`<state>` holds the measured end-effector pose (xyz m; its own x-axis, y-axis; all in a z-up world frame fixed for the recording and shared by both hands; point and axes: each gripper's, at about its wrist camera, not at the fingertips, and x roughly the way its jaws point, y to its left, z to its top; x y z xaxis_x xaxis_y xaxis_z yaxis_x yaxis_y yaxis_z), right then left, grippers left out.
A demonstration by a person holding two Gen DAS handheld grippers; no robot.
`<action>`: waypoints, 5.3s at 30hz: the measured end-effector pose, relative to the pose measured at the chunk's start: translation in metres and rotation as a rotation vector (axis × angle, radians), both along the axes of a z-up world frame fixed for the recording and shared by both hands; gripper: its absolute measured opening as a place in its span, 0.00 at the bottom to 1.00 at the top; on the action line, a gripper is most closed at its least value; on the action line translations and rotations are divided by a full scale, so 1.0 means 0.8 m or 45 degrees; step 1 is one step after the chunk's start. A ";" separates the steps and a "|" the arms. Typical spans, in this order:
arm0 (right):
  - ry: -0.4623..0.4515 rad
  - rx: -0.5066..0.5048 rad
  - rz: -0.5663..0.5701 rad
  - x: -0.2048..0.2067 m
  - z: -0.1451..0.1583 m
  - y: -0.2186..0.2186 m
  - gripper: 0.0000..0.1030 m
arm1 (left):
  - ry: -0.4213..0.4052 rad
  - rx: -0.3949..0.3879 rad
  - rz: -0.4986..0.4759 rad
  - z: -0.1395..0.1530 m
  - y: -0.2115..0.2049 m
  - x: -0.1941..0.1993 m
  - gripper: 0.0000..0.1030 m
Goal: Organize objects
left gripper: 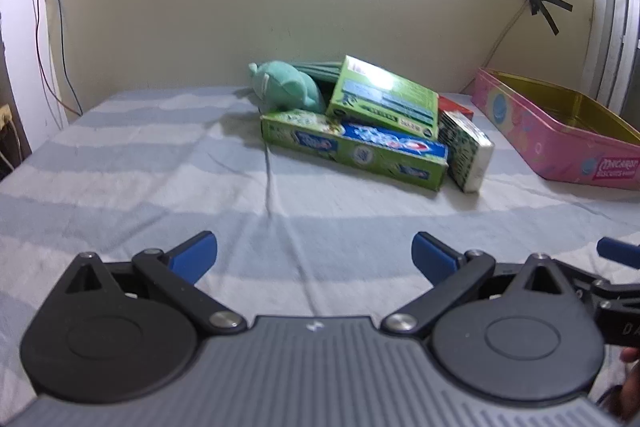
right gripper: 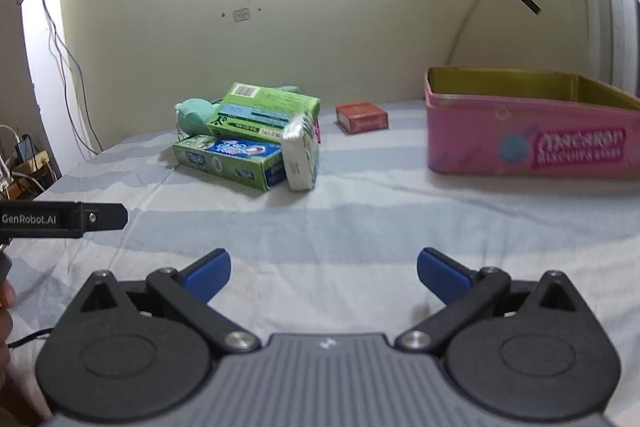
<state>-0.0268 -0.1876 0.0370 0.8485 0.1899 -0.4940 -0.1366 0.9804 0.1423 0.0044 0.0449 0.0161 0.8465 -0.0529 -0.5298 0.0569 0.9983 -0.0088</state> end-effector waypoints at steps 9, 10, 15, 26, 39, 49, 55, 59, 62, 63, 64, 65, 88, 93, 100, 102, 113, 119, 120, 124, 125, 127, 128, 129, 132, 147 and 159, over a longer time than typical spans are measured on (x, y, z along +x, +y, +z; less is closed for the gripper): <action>-0.024 -0.027 0.102 0.054 0.020 0.022 0.95 | 0.017 -0.049 0.033 -0.001 0.027 0.028 1.00; -0.020 -0.028 0.108 0.064 0.021 0.024 0.92 | 0.023 -0.053 0.039 -0.002 0.029 0.029 1.00; 0.005 0.009 0.090 0.121 0.024 0.028 0.77 | 0.062 -0.065 0.061 -0.010 0.037 0.034 1.00; 0.227 0.355 0.138 0.123 -0.006 -0.028 0.22 | 0.056 -0.117 -0.113 -0.003 0.014 0.030 1.00; 0.000 0.211 0.068 -0.038 -0.003 -0.117 0.73 | 0.183 -0.217 -0.515 -0.007 -0.095 0.060 1.00; 0.034 -0.090 0.207 -0.015 -0.034 -0.051 0.54 | 0.344 -0.274 -0.721 -0.029 -0.154 0.088 0.49; -0.059 -0.066 0.137 -0.005 -0.015 -0.076 0.42 | 0.235 -0.224 -0.790 0.010 -0.196 0.098 0.45; -0.213 -0.103 0.042 0.012 0.008 -0.104 0.42 | 0.110 -0.183 -0.846 0.052 -0.242 0.124 0.45; -0.287 -0.124 -0.050 0.041 0.019 -0.129 0.42 | 0.031 -0.137 -0.866 0.067 -0.286 0.152 0.45; -0.292 -0.114 -0.072 0.053 0.020 -0.138 0.42 | 0.007 -0.119 -0.870 0.069 -0.299 0.160 0.45; -0.297 -0.105 -0.097 0.065 0.021 -0.147 0.42 | -0.018 -0.100 -0.873 0.071 -0.312 0.167 0.46; -0.301 -0.105 -0.119 0.077 0.022 -0.155 0.42 | -0.043 -0.081 -0.875 0.072 -0.323 0.174 0.46; -0.288 0.238 -0.262 0.052 0.026 -0.163 0.62 | -0.033 0.009 -0.456 0.019 -0.236 0.126 0.59; -0.152 0.253 -0.131 0.069 0.009 -0.117 0.62 | 0.029 0.023 -0.282 -0.002 -0.174 0.126 0.59; -0.113 0.166 0.009 0.074 0.008 -0.054 0.62 | 0.023 0.050 -0.080 -0.013 -0.092 0.122 0.59; -0.100 0.123 0.041 0.077 0.005 -0.037 0.62 | 0.018 0.060 -0.031 -0.015 -0.070 0.121 0.59; -0.073 -0.002 0.084 0.076 0.001 0.011 0.62 | 0.035 0.058 0.163 -0.034 0.004 0.136 0.59; -0.026 -0.016 0.118 0.091 -0.001 0.021 0.62 | 0.052 -0.003 0.190 -0.039 0.019 0.140 0.59; -0.018 -0.014 0.130 0.096 0.000 0.023 0.62 | 0.058 -0.021 0.194 -0.039 0.022 0.140 0.59; -0.015 -0.075 0.211 0.125 0.001 0.044 0.72 | 0.071 -0.093 0.207 -0.041 0.031 0.141 0.59; -0.028 -0.102 0.233 0.133 0.002 0.051 0.78 | 0.073 -0.107 0.208 -0.041 0.032 0.142 0.59; -0.062 -0.169 0.260 0.149 0.003 0.063 0.79 | 0.069 -0.128 0.205 -0.042 0.035 0.143 0.59; -0.060 -0.200 0.278 0.160 0.003 0.069 0.79 | 0.065 -0.135 0.203 -0.042 0.035 0.143 0.59; -0.052 -0.214 0.297 0.168 0.003 0.073 0.79 | 0.062 -0.138 0.202 -0.042 0.035 0.144 0.59; 0.019 -0.253 0.361 0.197 -0.006 0.087 0.68 | 0.056 -0.135 0.193 -0.042 0.034 0.144 0.61; 0.074 -0.228 0.394 0.026 -0.001 -0.012 0.43 | 0.022 -0.195 0.043 -0.036 0.029 0.135 0.66; 0.045 -0.126 -0.165 -0.063 -0.003 -0.144 0.56 | 0.212 -0.289 -0.554 -0.016 -0.131 0.123 0.65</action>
